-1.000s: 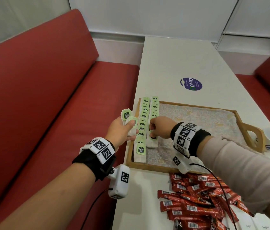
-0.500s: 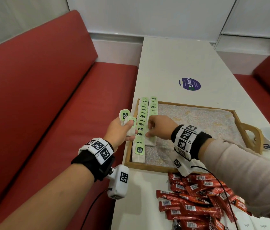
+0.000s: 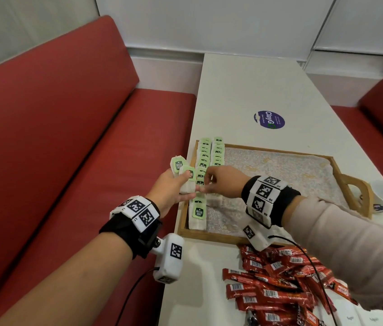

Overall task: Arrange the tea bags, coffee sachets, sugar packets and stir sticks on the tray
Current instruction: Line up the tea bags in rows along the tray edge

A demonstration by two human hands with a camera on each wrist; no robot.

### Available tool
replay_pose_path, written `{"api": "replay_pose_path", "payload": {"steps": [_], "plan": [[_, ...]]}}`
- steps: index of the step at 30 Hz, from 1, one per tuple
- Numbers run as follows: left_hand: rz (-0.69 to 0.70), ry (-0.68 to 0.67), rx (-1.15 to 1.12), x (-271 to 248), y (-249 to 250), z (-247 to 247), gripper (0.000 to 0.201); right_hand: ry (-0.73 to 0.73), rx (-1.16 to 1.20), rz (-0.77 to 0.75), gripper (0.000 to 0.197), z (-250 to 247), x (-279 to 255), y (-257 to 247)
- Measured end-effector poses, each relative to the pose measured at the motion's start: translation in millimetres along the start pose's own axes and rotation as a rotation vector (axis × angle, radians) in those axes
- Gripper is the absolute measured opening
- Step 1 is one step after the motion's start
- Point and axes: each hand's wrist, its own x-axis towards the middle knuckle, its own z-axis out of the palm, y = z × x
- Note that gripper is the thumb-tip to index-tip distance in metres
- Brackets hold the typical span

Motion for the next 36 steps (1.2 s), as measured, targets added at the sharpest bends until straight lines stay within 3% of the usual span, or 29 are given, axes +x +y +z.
{"api": "replay_pose_path", "payload": {"steps": [6, 9, 15, 18, 24, 28, 36], "plan": [[0.028, -0.066, 0.055, -2.7, 1.6, 2.6, 0.021, 0.201, 0.289, -0.060, 0.020, -11.2, -1.6, -7.5], [0.051, -0.069, 0.089, -4.1, -0.1, 3.7, 0.025, 0.219, 0.346, -0.095, 0.006, -12.0, -3.6, -8.8], [0.023, 0.028, 0.036, -2.9, -0.6, 3.1, 0.026, 0.237, 0.531, -0.013, 0.008, -14.7, -11.8, -1.5], [0.027, 0.061, 0.067, -2.4, -0.3, 0.0, 0.026, 0.164, 0.482, 0.017, 0.008, -16.1, -17.8, 7.1], [0.034, 0.065, 0.096, -6.3, 1.7, 1.4, 0.024, -0.116, 0.305, 0.077, 0.011, -11.5, -26.7, 13.1], [0.030, 0.069, 0.114, -6.2, 1.8, 2.6, 0.026, -0.206, 0.268, 0.111, 0.016, -3.7, -23.2, 13.5], [0.022, 0.067, 0.117, -5.3, 0.1, 2.0, 0.026, -0.018, 0.086, 0.169, 0.005, -1.0, -11.7, 6.1]]}}
